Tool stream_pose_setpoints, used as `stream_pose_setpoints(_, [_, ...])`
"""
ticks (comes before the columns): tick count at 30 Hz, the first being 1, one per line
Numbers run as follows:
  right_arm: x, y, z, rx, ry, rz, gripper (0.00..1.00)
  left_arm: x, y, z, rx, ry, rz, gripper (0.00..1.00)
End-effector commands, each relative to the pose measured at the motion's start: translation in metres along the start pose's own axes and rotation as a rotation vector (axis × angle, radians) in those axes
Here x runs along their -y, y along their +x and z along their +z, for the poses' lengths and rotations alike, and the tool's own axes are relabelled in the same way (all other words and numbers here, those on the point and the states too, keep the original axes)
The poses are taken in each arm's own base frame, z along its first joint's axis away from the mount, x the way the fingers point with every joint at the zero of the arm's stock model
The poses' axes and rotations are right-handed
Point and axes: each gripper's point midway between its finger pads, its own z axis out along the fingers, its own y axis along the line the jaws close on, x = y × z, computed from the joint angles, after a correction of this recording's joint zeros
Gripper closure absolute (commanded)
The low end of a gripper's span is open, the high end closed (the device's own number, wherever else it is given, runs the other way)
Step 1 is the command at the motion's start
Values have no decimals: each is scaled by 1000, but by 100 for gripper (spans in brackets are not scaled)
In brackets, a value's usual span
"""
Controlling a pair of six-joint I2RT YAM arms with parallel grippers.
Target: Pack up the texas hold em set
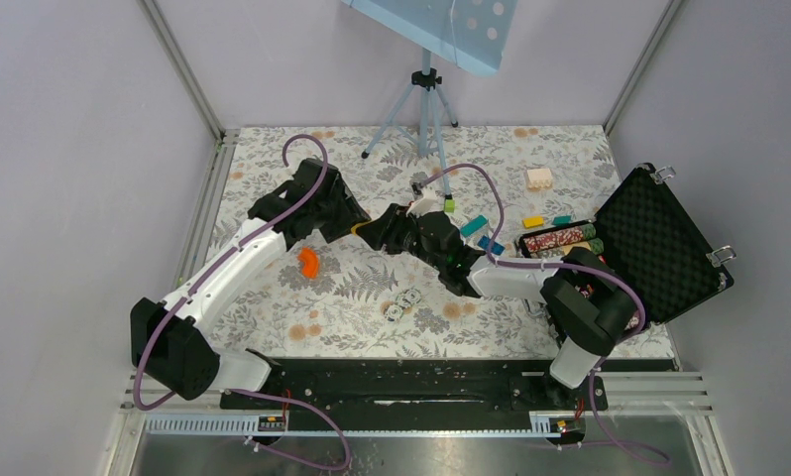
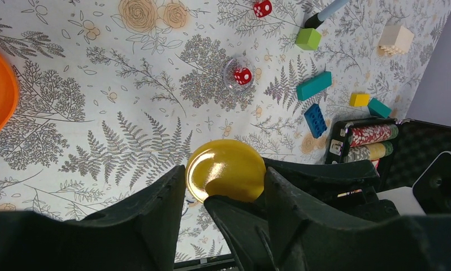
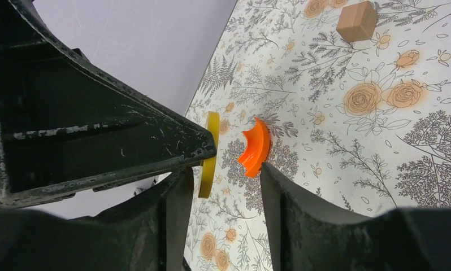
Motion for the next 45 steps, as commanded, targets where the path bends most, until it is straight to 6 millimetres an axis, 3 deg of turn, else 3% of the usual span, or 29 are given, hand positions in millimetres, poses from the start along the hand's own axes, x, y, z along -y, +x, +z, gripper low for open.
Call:
stream_pose_setpoints(1, [-21, -25, 10, 102, -50, 6, 50, 28, -9, -19, 28, 109, -22, 50])
stream_pose_setpoints(14, [-24, -21, 13, 81, -67, 37, 100, 28, -7, -18, 21, 121, -21, 50])
stream_pose_setpoints(15, [-25, -20, 12, 71, -59, 45, 100, 28, -7, -18, 22, 120, -20, 49])
stream_pose_setpoints(19, [-20, -15, 4, -5, 22, 51, 100, 36, -8, -22, 21, 154, 1, 30])
stream_pose_setpoints(21, [-6, -15, -8, 4, 93, 61, 100, 40, -13, -28, 33, 163, 31, 20])
stream_pose_setpoints(25, [41, -32, -51, 42, 308, 63, 100, 48, -29, -44, 94, 172, 96, 3])
stream_pose_setpoints(27, [70, -45, -82, 31, 417, 89, 100, 51, -36, -50, 116, 187, 131, 1])
stream_pose_setpoints(31, [136, -62, -168, 40, 644, 202, 100, 42, -45, -50, 136, 162, 204, 1])
stream_pose_setpoints(34, [170, -69, -239, 112, 814, 236, 100, 28, -50, -46, 143, 130, 246, 1])
stream_pose_setpoints(36, [182, -70, -276, 151, 897, 271, 100, 13, -57, -41, 164, 90, 262, 1])
stream_pose_setpoints(40, [203, -58, -313, 186, 967, 384, 100, -10, -62, -30, 145, 80, 253, 1])
stream_pose_setpoints(45, [227, -57, -326, 230, 995, 515, 100, -24, -66, -25, 133, 103, 251, 1])
